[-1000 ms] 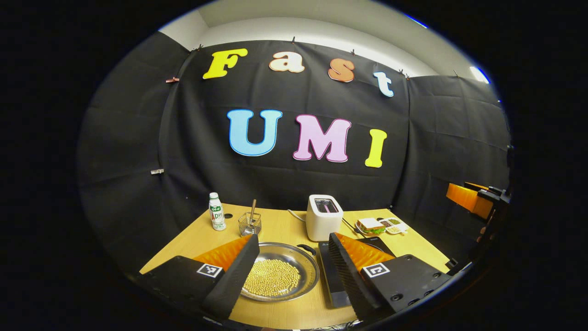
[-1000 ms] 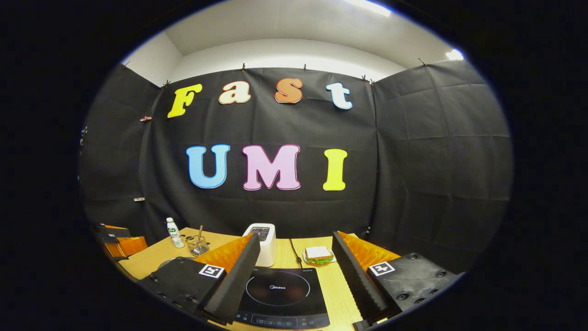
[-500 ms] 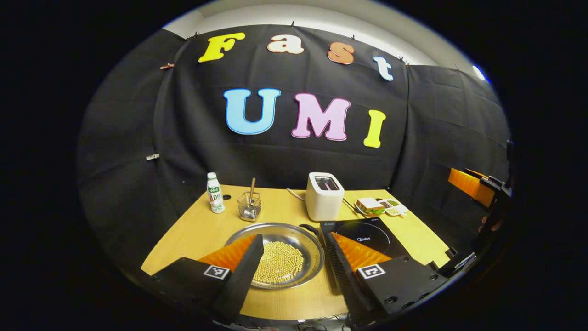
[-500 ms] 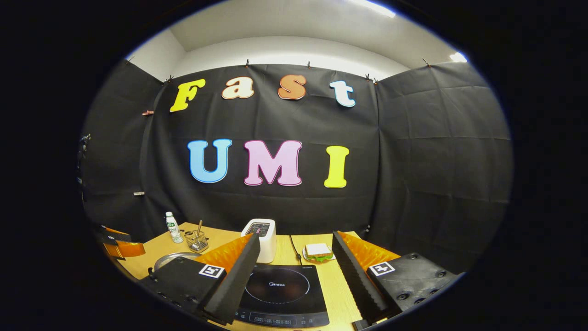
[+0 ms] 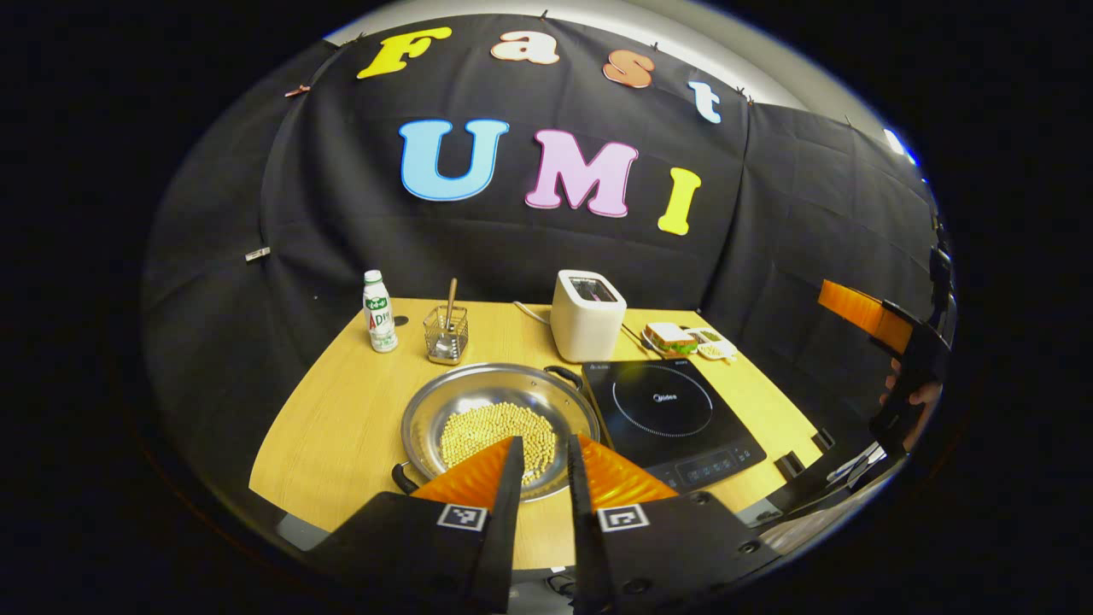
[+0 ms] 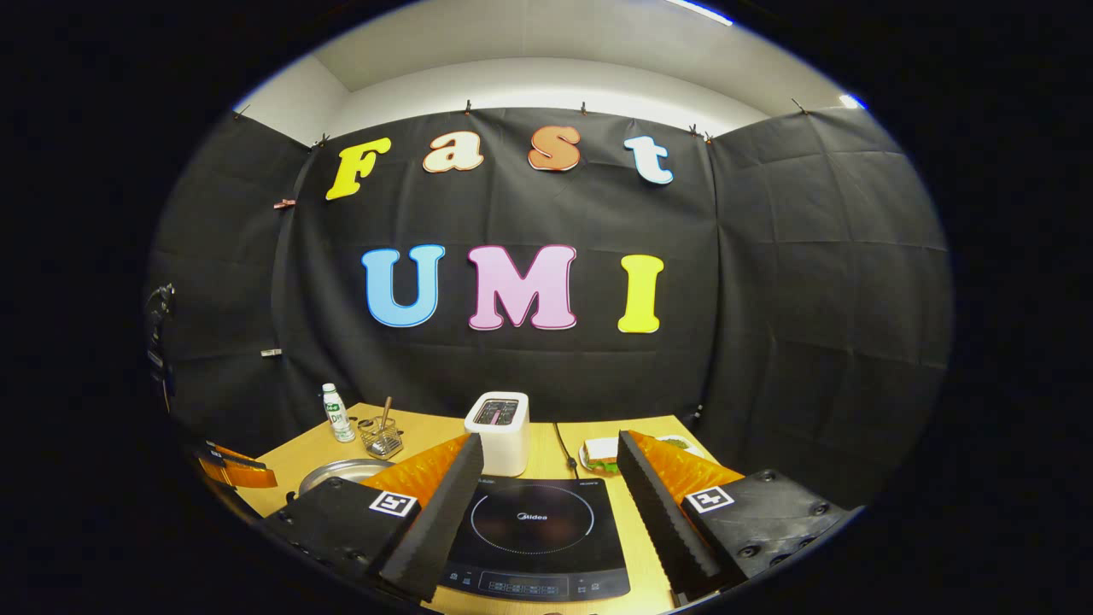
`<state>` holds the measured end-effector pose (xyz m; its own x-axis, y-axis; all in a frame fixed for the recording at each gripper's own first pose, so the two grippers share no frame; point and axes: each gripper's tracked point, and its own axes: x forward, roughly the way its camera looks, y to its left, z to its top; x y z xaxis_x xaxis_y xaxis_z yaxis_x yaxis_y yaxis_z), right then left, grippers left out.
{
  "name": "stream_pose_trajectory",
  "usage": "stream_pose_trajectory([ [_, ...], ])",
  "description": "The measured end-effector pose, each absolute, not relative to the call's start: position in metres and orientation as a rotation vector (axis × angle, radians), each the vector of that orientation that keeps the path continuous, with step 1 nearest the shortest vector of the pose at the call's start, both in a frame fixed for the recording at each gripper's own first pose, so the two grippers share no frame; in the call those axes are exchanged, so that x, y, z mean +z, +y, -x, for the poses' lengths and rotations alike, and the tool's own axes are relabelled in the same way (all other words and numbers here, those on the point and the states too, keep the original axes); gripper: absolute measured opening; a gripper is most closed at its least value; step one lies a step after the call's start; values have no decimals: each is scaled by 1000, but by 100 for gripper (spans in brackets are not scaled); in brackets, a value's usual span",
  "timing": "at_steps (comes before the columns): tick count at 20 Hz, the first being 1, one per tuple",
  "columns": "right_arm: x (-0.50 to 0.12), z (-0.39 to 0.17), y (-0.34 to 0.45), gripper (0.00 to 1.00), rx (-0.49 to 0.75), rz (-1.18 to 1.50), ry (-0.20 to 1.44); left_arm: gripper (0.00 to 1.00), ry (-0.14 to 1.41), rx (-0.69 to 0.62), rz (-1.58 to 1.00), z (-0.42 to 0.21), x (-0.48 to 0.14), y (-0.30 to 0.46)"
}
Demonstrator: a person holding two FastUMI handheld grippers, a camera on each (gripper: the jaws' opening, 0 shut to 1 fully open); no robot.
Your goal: First push the handle of the pot to place it horizontally, then grasp the pot with both hands and set it on the induction cooktop.
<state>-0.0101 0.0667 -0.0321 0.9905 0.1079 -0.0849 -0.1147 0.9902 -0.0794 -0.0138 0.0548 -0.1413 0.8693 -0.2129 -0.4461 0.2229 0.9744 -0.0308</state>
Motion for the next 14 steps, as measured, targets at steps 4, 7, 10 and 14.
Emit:
stream_pose_trajectory([
  [4, -39, 11, 72, 98, 116, 80, 109, 12, 565, -233, -27, 33, -172, 70],
  [7, -44, 12, 71, 98, 122, 91, 120, 5, 621, -227, -14, 42, -193, 82],
  [10, -48, 11, 74, 98, 129, 76, 150, 5, 678, -208, 46, 43, -211, 95],
  [14, -47, 9, 71, 98, 119, 93, 149, 5, 752, -222, 86, 43, -234, 102],
])
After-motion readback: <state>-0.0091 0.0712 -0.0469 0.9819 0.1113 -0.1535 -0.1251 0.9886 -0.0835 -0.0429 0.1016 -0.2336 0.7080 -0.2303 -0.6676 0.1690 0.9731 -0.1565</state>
